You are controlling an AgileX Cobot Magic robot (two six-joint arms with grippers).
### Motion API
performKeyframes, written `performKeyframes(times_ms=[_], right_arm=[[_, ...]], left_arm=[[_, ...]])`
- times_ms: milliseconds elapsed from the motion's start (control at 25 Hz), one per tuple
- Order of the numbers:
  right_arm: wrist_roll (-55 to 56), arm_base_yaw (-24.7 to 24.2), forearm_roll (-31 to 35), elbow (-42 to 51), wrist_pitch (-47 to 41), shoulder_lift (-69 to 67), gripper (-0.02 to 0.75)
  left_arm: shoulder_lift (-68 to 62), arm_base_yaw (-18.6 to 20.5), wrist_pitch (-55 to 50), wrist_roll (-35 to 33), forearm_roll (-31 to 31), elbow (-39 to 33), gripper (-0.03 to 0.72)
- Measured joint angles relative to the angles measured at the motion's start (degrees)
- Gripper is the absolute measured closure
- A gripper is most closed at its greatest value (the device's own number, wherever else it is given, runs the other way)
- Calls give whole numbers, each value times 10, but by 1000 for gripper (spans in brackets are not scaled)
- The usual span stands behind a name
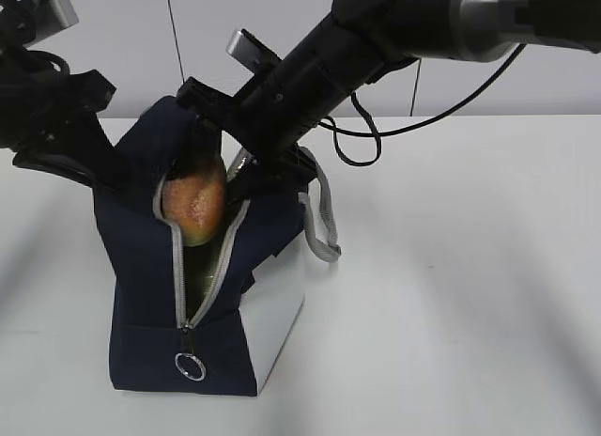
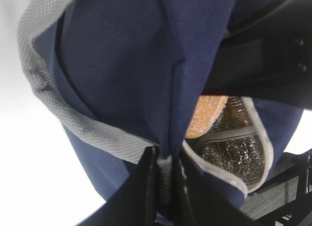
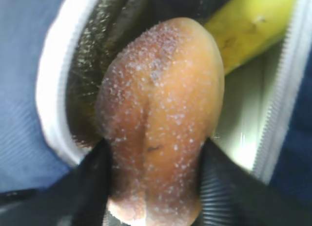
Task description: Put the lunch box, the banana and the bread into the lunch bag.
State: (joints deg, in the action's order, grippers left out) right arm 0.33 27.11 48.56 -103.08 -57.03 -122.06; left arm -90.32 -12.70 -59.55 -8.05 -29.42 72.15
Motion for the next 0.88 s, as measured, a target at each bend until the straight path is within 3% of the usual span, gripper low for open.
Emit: performKeyframes(times_ms=[80, 200, 440, 880], right_arm=[[-3, 0, -4, 0, -5, 0, 150], [-6, 0, -7, 0, -21, 0, 99], [-6, -8, -57, -48, -94, 0, 92], [68, -11, -293, -178, -135, 0, 119]], left_arm=[[0, 0, 1, 0, -1, 0, 653], [0, 0, 2, 0, -2, 0, 653], [0, 0, 2, 0, -3, 0, 653], [0, 0, 2, -1, -3, 0, 653]])
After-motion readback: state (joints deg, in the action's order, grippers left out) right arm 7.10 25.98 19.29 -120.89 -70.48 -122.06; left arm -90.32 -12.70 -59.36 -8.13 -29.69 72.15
